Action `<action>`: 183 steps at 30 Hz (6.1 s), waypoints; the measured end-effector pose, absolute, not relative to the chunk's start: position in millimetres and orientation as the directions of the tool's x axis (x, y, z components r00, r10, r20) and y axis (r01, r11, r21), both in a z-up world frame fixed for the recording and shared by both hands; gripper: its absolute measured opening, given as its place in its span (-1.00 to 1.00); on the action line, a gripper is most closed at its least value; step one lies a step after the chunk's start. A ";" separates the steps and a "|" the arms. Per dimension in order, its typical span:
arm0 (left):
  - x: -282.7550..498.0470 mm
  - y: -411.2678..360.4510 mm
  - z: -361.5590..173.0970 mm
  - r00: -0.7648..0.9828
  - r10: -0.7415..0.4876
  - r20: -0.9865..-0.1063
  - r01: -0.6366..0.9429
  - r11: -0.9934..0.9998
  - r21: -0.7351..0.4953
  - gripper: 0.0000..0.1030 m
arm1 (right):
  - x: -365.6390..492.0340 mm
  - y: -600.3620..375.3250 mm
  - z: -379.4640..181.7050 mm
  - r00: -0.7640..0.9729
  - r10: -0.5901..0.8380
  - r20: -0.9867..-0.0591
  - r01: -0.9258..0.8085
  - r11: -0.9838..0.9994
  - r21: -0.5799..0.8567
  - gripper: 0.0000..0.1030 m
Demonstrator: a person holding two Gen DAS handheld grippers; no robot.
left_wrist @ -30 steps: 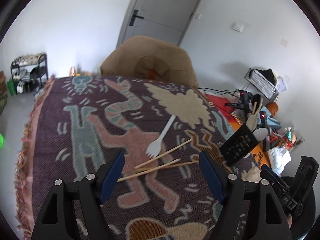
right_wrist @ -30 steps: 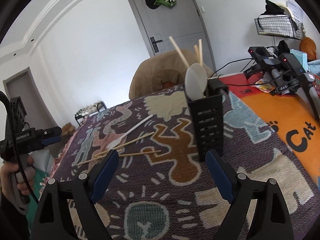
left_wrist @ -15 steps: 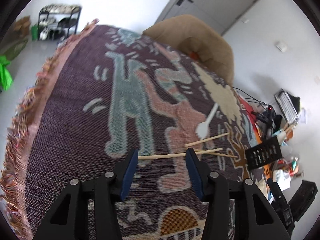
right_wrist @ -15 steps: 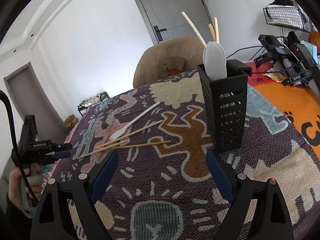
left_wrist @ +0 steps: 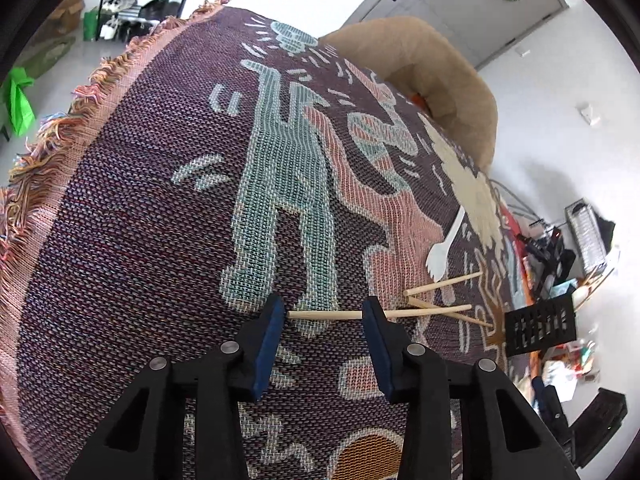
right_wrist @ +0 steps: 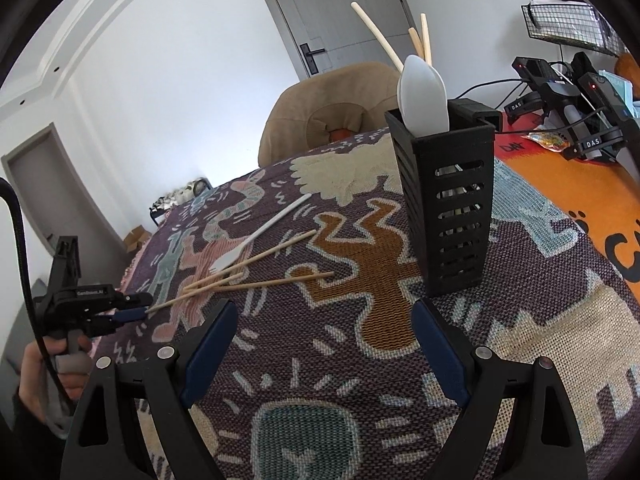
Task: Organize utensils
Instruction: 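Move the open right gripper back over the remaining chopsticks, then lower the right gripper onto a wooden chopstick and close on it, then lift the chopstick with the right gripper and carry it toward the black holder, then lower the chopstick into the black holder and open the right gripper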
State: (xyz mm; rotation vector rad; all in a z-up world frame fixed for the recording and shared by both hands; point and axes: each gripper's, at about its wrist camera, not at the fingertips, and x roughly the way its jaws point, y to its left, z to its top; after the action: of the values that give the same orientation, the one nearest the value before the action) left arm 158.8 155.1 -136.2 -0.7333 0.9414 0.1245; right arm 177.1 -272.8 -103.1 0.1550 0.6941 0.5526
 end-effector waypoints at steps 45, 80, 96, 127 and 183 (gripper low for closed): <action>38.0 228.9 -13.8 0.913 -0.059 -0.404 -0.243 0.716 -0.655 -0.95 | 184.2 -26.6 -123.3 0.438 0.431 -0.789 -0.830 0.531 -0.171 -0.28; 30.6 231.9 -9.1 0.917 -0.042 -0.397 -0.248 0.719 -0.649 -0.95 | 214.5 -22.9 -121.8 0.263 0.438 -0.859 -0.861 0.509 -0.003 -0.29; 19.6 253.5 -17.3 0.919 -0.020 -0.393 -0.272 0.690 -0.671 -0.95 | 215.5 -4.8 -113.0 0.297 0.405 -0.865 -0.874 0.480 -0.075 -0.87; 64.6 164.1 9.3 0.903 -0.143 -0.406 -0.146 0.785 -0.602 -0.95 | 142.9 -226.8 -21.2 0.638 0.686 -0.350 -0.727 0.686 0.020 -0.88; 199.2 -65.7 127.1 0.824 -0.377 -0.423 0.288 0.921 -0.261 -0.95 | 222.0 -346.4 71.4 0.863 0.499 -0.073 -0.487 0.862 0.139 -0.88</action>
State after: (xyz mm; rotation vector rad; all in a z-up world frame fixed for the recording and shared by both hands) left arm 199.2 -65.7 127.1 -0.1896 0.4879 -0.3558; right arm 222.0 -346.4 71.4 0.1176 0.1079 0.5179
